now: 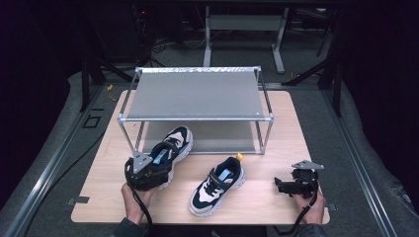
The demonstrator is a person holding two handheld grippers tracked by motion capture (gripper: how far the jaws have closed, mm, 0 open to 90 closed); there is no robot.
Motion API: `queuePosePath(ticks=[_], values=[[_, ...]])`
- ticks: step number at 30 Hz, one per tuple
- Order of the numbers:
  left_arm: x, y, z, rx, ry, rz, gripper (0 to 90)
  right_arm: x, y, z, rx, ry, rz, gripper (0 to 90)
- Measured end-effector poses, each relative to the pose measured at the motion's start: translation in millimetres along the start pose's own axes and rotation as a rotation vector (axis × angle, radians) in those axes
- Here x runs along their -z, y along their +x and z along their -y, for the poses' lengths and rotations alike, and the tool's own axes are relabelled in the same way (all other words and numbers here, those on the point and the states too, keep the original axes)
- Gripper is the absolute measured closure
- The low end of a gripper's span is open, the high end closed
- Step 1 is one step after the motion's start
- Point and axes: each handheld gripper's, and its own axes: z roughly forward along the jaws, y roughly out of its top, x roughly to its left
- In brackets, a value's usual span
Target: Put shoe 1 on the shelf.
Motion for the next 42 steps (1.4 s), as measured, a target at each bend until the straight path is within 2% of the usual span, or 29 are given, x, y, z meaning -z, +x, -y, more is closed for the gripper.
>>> queuePosePath(ticks=[26, 33, 34, 39, 42], values=[[-61.8, -1.0, -8.1, 0.052, 0.012, -0.054, 25.6, 0.1, -0.2, 0.1, -0.001, 0.000, 0.002, 1.7], [-78.3, -0.1, -10.7, 0.083, 0.011, -0.081, 25.5, 0.1, -0.2, 0.1, -0.001, 0.000, 0.002, 1.7], [-80.7, 0.6, -10.9, 0.072, 0.021, -0.085, 25.5, 0.1, -0.2, 0.1, -0.002, 0.000, 0.002, 1.7], [-95.3, 0.1, -11.7, 0.088, 0.055, -0.091, 25.4, 0.1, -0.2, 0.1, -0.002, 0.000, 0.002, 1.7], [-104.2, -0.4, -17.4, 0.098, 0.061, -0.104, 25.3, 0.1, -0.2, 0.1, -0.002, 0.000, 0.002, 1.7]])
